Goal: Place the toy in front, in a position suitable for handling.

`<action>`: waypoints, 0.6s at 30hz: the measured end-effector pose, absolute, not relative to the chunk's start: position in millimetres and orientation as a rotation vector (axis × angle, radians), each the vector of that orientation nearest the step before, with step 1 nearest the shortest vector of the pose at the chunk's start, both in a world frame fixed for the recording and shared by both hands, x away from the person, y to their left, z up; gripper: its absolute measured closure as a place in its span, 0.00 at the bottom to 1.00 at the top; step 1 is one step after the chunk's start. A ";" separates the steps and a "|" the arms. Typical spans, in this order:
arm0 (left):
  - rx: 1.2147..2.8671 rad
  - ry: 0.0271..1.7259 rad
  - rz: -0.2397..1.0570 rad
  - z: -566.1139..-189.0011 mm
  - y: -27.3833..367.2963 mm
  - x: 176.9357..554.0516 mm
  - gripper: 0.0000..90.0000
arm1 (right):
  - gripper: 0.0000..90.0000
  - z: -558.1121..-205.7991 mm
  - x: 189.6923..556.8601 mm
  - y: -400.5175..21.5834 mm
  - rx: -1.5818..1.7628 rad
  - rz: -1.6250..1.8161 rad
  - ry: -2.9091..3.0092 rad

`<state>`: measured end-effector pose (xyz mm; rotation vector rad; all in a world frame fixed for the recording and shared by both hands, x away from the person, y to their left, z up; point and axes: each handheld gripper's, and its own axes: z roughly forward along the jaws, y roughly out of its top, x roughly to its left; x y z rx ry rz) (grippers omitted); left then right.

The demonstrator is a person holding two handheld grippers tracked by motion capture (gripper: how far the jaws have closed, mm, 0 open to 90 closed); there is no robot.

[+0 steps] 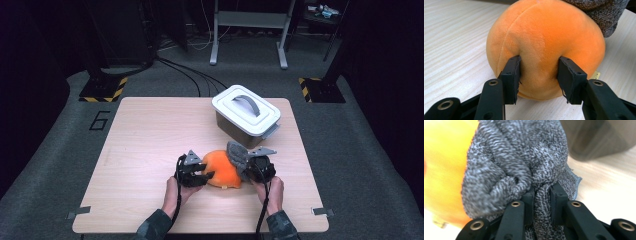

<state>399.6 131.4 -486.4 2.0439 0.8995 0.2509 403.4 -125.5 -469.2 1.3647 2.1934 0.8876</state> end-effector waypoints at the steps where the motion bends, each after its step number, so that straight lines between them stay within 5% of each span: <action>1: 2.045 0.894 0.258 -486.2 131.5 399.6 0.59 | 0.85 -472.6 404.2 -127.5 1.360 0.872 2.199; 4: 2.050 0.894 0.267 -481.1 131.6 396.5 0.58 | 0.85 -477.9 405.6 -127.6 1.371 0.874 2.201; 8: 2.023 0.825 0.356 -455.8 124.0 394.5 0.40 | 0.85 -474.3 404.2 -122.0 1.333 0.843 2.203; 18: 2.073 0.852 0.351 -471.8 116.7 416.0 0.42 | 0.85 -460.4 406.0 -119.4 1.289 0.843 2.172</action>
